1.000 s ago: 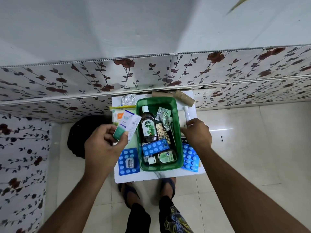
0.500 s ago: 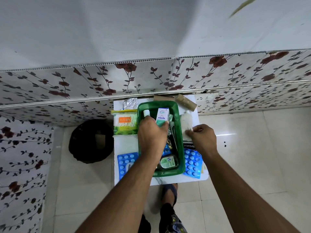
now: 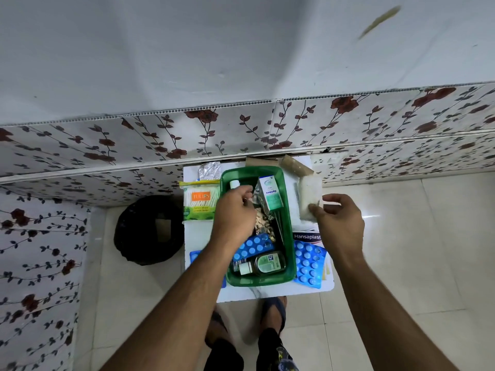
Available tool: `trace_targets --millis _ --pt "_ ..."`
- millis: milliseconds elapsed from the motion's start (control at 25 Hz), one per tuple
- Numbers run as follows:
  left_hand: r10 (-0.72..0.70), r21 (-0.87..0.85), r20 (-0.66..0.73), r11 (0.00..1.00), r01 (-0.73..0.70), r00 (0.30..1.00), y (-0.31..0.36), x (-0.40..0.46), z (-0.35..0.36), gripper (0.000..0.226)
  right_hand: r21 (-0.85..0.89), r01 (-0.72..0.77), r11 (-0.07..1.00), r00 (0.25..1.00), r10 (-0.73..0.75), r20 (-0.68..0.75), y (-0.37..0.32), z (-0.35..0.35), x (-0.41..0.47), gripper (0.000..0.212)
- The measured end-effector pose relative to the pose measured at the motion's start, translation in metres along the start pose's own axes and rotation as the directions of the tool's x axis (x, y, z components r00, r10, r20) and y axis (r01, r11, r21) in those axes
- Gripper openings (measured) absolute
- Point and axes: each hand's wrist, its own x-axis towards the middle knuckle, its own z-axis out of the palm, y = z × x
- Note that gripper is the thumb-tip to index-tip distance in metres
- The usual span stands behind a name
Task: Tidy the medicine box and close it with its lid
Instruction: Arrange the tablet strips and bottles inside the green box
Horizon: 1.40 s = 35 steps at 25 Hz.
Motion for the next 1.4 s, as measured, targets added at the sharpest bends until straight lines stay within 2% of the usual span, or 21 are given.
trace_targets --millis 80,160,320,400,480,600,680,760,880,960,1040,1120,1200,1280,1400 --pt "0.049 -0.038 -0.114 0.998 -0.054 0.992 -0.004 -0.003 -0.023 0.025 0.067 0.084 0.994 0.996 -0.085 0.011 -0.022 -0.003 -0.018 0.023" --pt "0.036 -0.086 -0.216 0.995 -0.055 0.976 -0.012 -0.008 -0.044 0.021 0.061 0.141 0.988 0.982 -0.148 0.114 -0.039 0.011 -0.039 0.022" --pt "-0.01 -0.139 -0.275 0.99 -0.03 0.961 -0.032 -0.014 -0.063 0.021 -0.216 0.3 0.929 0.936 -0.243 0.254 -0.048 0.065 -0.049 0.023" --pt "-0.026 -0.158 -0.279 0.987 -0.019 0.96 -0.04 -0.015 -0.066 0.023 -0.415 0.409 0.813 0.905 -0.304 0.296 -0.043 0.082 -0.04 0.028" --pt "-0.037 -0.162 -0.272 0.987 -0.008 0.962 -0.049 -0.016 -0.068 0.022 -0.587 0.502 0.635 0.865 -0.387 0.321 -0.036 0.086 -0.037 0.03" --pt "-0.041 -0.154 -0.272 0.988 -0.001 0.962 -0.059 -0.016 -0.071 0.019 -0.683 0.636 0.358 0.735 -0.55 0.396 -0.025 0.085 -0.044 0.026" --pt "-0.046 -0.149 -0.268 0.989 0.006 0.962 -0.062 -0.015 -0.071 0.018 -0.695 0.675 0.247 0.693 -0.537 0.481 -0.022 0.086 -0.045 0.031" --pt "-0.049 -0.152 -0.263 0.988 0.009 0.964 -0.065 -0.014 -0.075 0.017 -0.672 0.683 0.288 0.704 -0.506 0.498 -0.025 0.083 -0.044 0.032" --pt "-0.1 -0.127 -0.255 0.99 0.069 0.962 -0.086 -0.014 -0.089 0.017 -0.528 0.679 0.51 0.723 -0.591 0.358 -0.031 0.07 -0.055 0.025" --pt "-0.136 -0.035 -0.172 0.991 0.132 0.976 -0.106 -0.02 -0.094 0.015 -0.382 0.662 0.645 0.748 -0.603 0.277 -0.029 0.058 -0.067 0.018" --pt "-0.149 0.127 -0.017 0.981 0.15 0.989 -0.123 -0.034 -0.093 0.022 -0.286 0.612 0.738 0.789 -0.548 0.278 -0.021 0.055 -0.077 0.015" --pt "-0.097 0.296 0.158 0.954 0.047 0.983 -0.135 -0.051 -0.085 0.039 -0.261 0.589 0.765 0.802 -0.516 0.3 -0.009 0.057 -0.084 0.013" --pt "-0.03 0.409 0.294 0.907 -0.097 0.955 -0.14 -0.062 -0.073 0.055 -0.268 0.613 0.743 0.783 -0.526 0.333 0.001 0.064 -0.088 0.013" --pt "0.014 0.48 0.319 0.86 -0.174 0.948 -0.142 -0.066 -0.063 0.058 -0.257 0.64 0.724 0.759 -0.543 0.36 0.007 0.068 -0.091 0.014" --pt "0.058 0.521 0.313 0.824 -0.223 0.948 -0.145 -0.065 -0.062 0.05 -0.249 0.647 0.72 0.752 -0.551 0.363 0.008 0.069 -0.092 0.014"
